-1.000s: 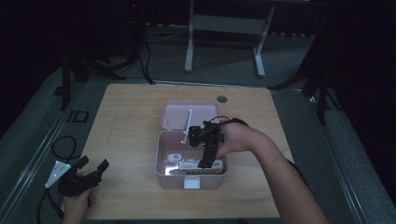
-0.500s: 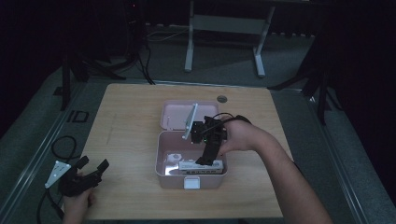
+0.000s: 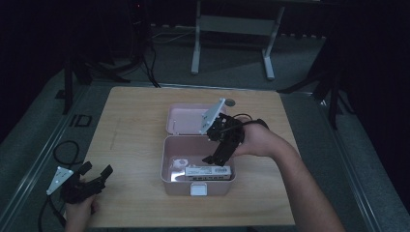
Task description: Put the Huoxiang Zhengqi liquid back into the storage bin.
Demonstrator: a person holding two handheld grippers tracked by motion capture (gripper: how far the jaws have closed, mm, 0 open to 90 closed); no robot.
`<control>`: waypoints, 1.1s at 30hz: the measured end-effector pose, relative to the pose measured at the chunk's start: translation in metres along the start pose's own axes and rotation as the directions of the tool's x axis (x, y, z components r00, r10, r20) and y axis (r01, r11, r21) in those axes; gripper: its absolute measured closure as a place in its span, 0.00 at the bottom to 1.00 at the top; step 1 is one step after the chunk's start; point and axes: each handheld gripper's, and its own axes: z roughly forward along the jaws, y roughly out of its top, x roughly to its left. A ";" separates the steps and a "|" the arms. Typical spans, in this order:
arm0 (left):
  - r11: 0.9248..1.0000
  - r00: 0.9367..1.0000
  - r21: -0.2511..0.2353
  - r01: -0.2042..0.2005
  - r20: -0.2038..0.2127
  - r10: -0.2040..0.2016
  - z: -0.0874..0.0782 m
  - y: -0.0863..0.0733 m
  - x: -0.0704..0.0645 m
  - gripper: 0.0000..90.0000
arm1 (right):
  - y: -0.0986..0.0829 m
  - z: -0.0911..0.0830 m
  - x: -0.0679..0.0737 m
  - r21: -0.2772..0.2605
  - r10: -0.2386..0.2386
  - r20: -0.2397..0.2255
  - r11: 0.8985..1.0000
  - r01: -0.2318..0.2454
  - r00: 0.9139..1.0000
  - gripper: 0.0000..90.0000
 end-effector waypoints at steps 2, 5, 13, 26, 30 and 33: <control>1.000 1.000 0.002 -0.002 0.000 0.002 0.000 0.000 0.000 0.07 | -0.004 -0.002 0.000 -0.016 0.016 0.006 1.000 -0.016 1.000 0.10; 1.000 1.000 0.000 -0.001 0.000 0.001 0.000 0.000 0.000 0.07 | -0.011 -0.004 -0.002 -0.047 0.033 0.008 0.998 -0.033 0.999 0.10; 1.000 1.000 0.003 -0.005 0.000 0.005 -0.001 0.000 0.000 0.07 | -0.038 -0.016 0.000 -0.169 0.087 -0.005 0.982 -0.086 0.996 0.10; 1.000 1.000 0.009 -0.005 -0.002 0.005 0.001 0.000 -0.001 0.07 | -0.109 -0.017 0.011 -0.316 0.253 0.022 0.920 -0.234 0.967 0.10; 1.000 1.000 0.010 -0.007 -0.001 0.007 0.001 -0.001 -0.001 0.07 | -0.130 -0.011 0.016 -0.326 0.303 0.034 0.904 -0.276 0.952 0.10; 1.000 1.000 0.013 -0.008 -0.001 0.008 0.001 -0.001 -0.001 0.07 | -0.146 -0.007 0.020 -0.337 0.355 0.042 0.885 -0.322 0.934 0.10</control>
